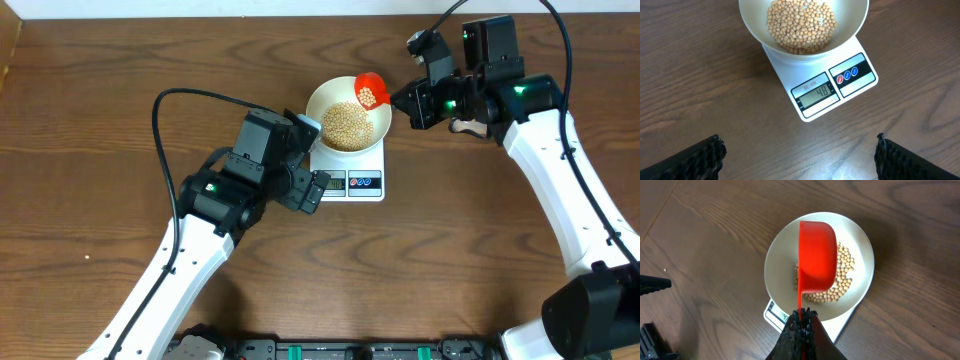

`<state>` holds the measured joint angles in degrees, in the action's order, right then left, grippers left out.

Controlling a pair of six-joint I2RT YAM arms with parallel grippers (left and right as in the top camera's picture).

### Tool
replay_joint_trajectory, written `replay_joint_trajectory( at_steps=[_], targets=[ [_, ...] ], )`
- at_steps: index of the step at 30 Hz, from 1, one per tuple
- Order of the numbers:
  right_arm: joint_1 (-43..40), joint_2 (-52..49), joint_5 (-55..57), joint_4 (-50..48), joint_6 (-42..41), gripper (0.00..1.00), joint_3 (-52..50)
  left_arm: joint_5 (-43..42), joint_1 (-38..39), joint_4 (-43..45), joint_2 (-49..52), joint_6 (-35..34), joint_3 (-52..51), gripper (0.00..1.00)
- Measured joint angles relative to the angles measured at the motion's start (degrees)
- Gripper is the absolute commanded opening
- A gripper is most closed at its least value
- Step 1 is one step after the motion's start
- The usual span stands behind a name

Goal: Scoop item into bowl and weigh 50g on scale

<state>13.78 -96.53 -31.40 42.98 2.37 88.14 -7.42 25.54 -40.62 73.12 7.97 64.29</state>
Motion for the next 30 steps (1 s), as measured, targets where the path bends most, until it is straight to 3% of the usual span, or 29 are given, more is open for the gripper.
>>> replay_joint_trajectory(
  at_steps=[12,30],
  targets=[
    [0.02,-0.11,0.02,0.00,0.39,0.01,0.00,0.00,0.00,0.00,0.00,0.00,0.00,0.97],
    [3.37,-0.11,5.66,0.48,8.13,0.01,0.00,0.00,0.00,0.00,0.00,0.00,0.00,0.97]
  ],
)
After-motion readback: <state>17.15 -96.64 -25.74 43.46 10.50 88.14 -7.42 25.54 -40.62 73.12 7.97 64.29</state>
